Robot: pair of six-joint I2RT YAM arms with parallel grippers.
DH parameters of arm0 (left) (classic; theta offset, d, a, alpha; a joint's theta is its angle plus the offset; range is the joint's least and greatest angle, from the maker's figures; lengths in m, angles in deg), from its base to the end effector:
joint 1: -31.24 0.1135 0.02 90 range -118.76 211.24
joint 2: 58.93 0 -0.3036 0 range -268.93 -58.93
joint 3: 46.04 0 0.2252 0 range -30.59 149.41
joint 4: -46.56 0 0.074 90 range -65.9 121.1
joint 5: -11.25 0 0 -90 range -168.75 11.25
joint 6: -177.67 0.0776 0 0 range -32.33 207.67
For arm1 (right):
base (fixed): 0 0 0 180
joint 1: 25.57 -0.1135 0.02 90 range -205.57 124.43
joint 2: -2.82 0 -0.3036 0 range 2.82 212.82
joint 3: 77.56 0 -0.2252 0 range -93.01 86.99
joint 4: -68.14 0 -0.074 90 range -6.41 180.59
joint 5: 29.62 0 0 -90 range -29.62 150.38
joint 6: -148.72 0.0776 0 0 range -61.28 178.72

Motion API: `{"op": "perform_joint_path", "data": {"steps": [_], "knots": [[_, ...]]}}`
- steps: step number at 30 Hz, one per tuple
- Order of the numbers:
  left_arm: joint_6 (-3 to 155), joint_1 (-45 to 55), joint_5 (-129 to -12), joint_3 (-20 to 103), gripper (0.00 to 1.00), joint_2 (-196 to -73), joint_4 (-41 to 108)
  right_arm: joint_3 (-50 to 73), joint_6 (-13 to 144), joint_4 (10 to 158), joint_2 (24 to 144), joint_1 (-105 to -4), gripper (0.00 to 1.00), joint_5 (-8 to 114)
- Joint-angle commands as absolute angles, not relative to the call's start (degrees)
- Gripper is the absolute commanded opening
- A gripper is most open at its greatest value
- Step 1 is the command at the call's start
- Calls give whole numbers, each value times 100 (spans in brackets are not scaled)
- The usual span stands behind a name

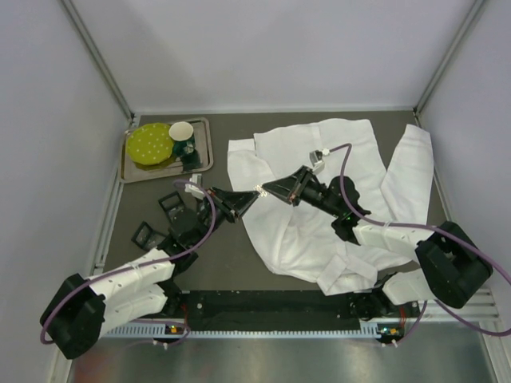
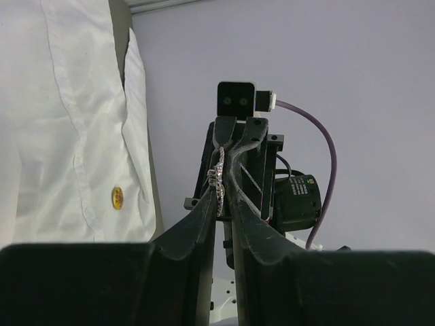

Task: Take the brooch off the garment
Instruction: Adjust the brooch.

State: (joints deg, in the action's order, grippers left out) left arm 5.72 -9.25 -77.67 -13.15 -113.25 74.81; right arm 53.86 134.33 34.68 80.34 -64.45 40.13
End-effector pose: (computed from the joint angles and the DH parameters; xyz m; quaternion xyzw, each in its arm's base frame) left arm 0.1535 -0.1330 0.2958 -0.2284 0.6233 -0.6585 0.3546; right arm 0.2150 0.2078 0.3125 0.0880 0.6748 0.6726 0.2908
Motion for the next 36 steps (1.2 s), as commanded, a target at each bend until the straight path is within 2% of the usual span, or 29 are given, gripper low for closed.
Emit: {"op": "perform_joint_path", "data": {"steps": [1, 7, 10, 11, 12, 13, 16, 18, 19, 22, 30, 36], "knots": [[479, -892, -7620, -1362, 18, -11325, 8190, 5087, 13307, 3112, 8104, -6548, 0, 4052], [479, -848, -7602, -1424, 13, -11237, 8191, 5069, 13307, 3094, 8166, -6600, 0, 4078], [531, -813, -7558, -1406, 6, -11184, 8155, 5043, 13281, 3138, 8175, -6644, 0, 4104], [566, -813, -7532, -1389, 0, -11166, 8129, 5025, 13237, 3225, 8166, -6653, 1, 4104], [654, -804, -7541, -1371, 0, -11131, 8077, 4981, 13211, 3296, 8166, -6653, 5, 4104], [681, -804, -7558, -1328, 0, -11096, 7885, 4964, 13176, 3410, 8140, -6653, 17, 4113], [830, -796, -7725, -1362, 0, -10842, 7585, 4946, 12982, 3928, 7947, -6662, 37, 4271], [883, -769, -7848, -1415, 0, -10552, 7181, 4894, 12780, 4498, 7727, -6653, 44, 4420], [892, -752, -8040, -1502, 0, -10438, 7075, 4858, 12710, 4762, 7639, -6644, 56, 4490], [997, -681, -8340, -1564, 0, -9972, 6435, 4744, 12342, 5729, 7323, -6548, 68, 4728], [1339, -427, -9368, -1521, 0, -8839, 4606, 4876, 11866, 6776, 6505, -5872, 72, 4781], [1902, -304, -10527, -1064, 0, -8600, 3261, 4806, 11453, 7225, 6250, -5792, 72, 4728]]}}
